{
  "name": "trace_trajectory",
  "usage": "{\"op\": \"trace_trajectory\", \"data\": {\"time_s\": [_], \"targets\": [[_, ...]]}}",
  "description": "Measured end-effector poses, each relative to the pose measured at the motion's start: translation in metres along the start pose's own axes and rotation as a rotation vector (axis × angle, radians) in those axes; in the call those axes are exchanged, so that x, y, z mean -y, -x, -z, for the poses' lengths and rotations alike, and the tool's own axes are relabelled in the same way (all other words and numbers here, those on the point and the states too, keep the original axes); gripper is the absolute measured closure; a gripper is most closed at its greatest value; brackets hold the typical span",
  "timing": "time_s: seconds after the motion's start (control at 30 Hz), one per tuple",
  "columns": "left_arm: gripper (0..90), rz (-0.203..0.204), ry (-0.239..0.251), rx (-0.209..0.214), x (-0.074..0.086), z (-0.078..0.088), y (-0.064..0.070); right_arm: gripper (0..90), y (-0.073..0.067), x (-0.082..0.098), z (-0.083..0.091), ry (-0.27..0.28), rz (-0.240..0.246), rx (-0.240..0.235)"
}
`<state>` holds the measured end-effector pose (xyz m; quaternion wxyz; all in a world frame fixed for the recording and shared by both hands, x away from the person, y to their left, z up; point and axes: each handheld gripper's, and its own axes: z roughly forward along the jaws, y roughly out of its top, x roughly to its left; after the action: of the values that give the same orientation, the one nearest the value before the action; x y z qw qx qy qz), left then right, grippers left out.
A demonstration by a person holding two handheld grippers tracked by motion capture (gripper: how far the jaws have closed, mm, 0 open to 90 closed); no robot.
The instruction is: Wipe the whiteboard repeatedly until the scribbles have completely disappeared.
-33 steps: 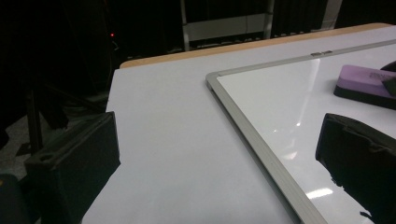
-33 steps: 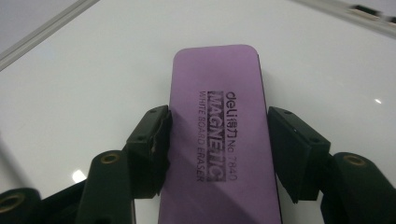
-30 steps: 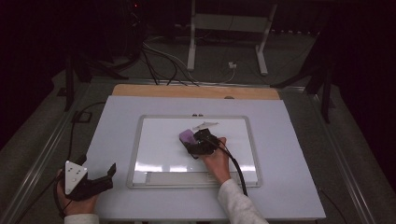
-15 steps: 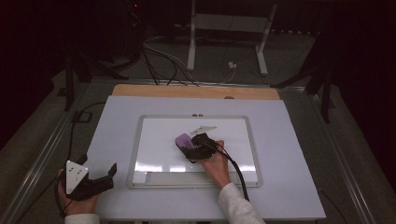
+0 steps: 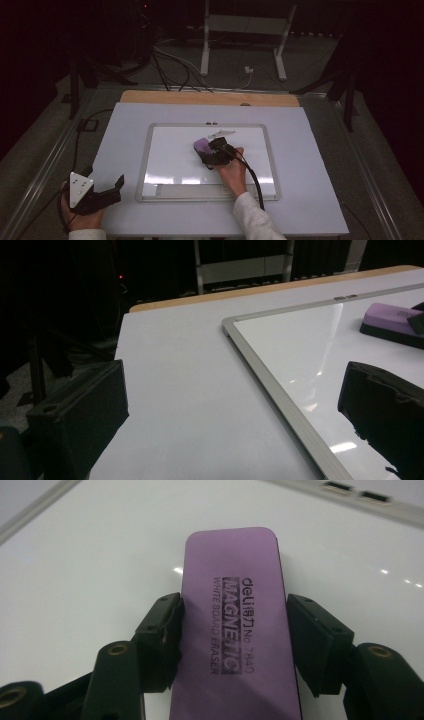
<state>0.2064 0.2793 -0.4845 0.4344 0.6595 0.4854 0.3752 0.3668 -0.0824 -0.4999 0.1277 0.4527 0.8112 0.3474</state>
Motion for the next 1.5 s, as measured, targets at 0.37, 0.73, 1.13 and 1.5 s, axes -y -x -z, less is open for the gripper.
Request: {"op": "trace_trajectory", "data": {"time_s": [0.37, 0.73, 1.13, 1.5], "targets": [[0.5, 0.003, 0.001, -0.003, 0.000, 0.001, -0.001, 41.8, -0.008, -0.004, -0.007, 0.011, 0.018, -0.015], [0.6, 0.002, -0.001, -0.002, 0.000, 0.000, 0.000, 41.7, 0.037, -0.001, 0.005, 0.014, -0.116, 0.109], [0.5, 0.001, -0.002, -0.003, 0.000, 0.001, 0.000, 41.7, 0.050, 0.006, 0.015, 0.012, -0.150, 0.142], [0.6, 0.004, -0.004, -0.009, 0.001, 0.003, -0.001, 41.7, 0.059, 0.014, 0.025, 0.012, -0.176, 0.166]]}}
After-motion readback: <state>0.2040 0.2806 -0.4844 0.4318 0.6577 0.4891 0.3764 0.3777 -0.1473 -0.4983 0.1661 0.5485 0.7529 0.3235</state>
